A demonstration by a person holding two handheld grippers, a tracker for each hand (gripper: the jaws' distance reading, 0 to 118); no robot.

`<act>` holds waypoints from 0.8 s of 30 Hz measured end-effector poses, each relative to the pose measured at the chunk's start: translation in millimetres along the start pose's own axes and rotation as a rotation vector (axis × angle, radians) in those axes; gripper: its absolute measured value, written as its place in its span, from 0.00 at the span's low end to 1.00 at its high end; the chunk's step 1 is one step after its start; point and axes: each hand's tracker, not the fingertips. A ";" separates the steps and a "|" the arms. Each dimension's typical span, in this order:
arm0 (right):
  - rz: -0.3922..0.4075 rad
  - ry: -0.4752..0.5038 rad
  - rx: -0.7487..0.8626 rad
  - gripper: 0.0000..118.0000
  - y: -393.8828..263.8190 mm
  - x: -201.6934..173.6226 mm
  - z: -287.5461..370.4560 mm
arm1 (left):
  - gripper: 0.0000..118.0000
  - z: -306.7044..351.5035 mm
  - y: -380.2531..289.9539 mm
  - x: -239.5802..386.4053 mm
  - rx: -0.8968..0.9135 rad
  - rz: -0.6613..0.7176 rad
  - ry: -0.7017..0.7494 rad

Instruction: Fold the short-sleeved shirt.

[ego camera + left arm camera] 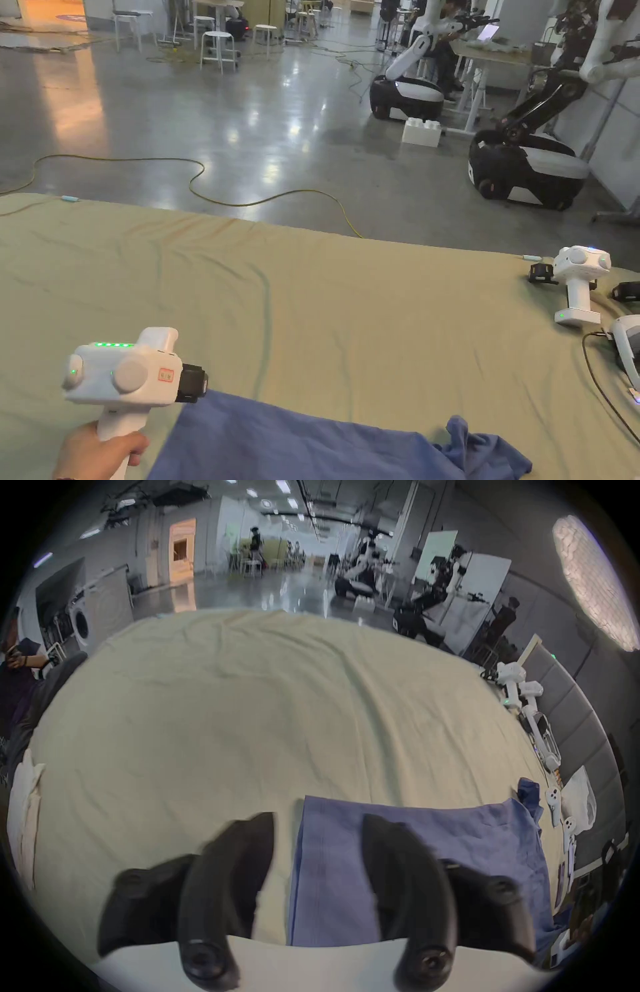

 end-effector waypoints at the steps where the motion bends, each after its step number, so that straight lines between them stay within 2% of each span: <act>1: 0.002 -0.007 -0.013 0.00 -3.5 3.6 -0.9 | 0.55 -11.2 6.4 0.0 -0.024 0.018 0.013; 3: 0.005 -0.022 -0.036 0.00 -9.8 9.7 -4.0 | 0.55 -16.8 2.3 13.4 -0.042 0.024 0.016; 7: -0.004 -0.056 -0.085 0.00 -21.6 23.6 -8.3 | 0.55 -45.4 -5.0 29.7 -0.204 -0.036 0.054; 10: -0.028 -0.081 -0.120 0.00 -25.8 35.3 -12.0 | 0.53 -37.3 -15.4 52.6 -0.133 -0.146 0.158; 11: -0.037 -0.092 -0.133 0.00 -26.0 39.8 -15.6 | 0.49 -38.4 -17.6 62.2 -0.137 -0.173 0.190; 13: -0.049 -0.122 -0.179 0.00 -23.7 48.9 -27.1 | 0.19 -36.6 -23.1 77.7 -0.133 -0.255 0.174; 14: -0.053 -0.135 -0.210 0.02 -23.0 54.9 -36.1 | 0.13 -32.4 -22.7 76.9 -0.142 -0.259 0.177; 15: -0.058 -0.143 -0.243 0.12 -21.7 60.5 -45.2 | 0.08 -29.9 -23.4 81.1 -0.143 -0.249 0.178; 16: -0.068 -0.140 -0.277 0.37 -20.5 67.1 -56.6 | 0.07 -26.0 -24.9 82.5 -0.143 -0.240 0.172; 17: -0.082 -0.113 -0.325 0.51 -19.5 75.7 -69.5 | 0.07 -20.5 -27.1 83.3 -0.133 -0.219 0.154; 18: -0.104 -0.090 -0.356 0.55 -18.7 82.1 -80.9 | 0.06 -19.4 -24.0 74.1 -0.130 -0.205 0.139; 20: -0.111 -0.041 -0.433 0.55 -18.4 92.9 -109.6 | 0.06 -2.7 -29.4 74.1 -0.101 -0.192 0.112; 22: -0.055 -0.039 -0.499 0.55 -20.7 95.3 -137.0 | 0.06 12.9 -33.2 69.5 -0.061 -0.203 0.111; 24: -0.031 0.000 -0.556 0.55 -24.5 95.8 -162.5 | 0.06 31.4 -39.0 67.2 -0.027 -0.195 0.101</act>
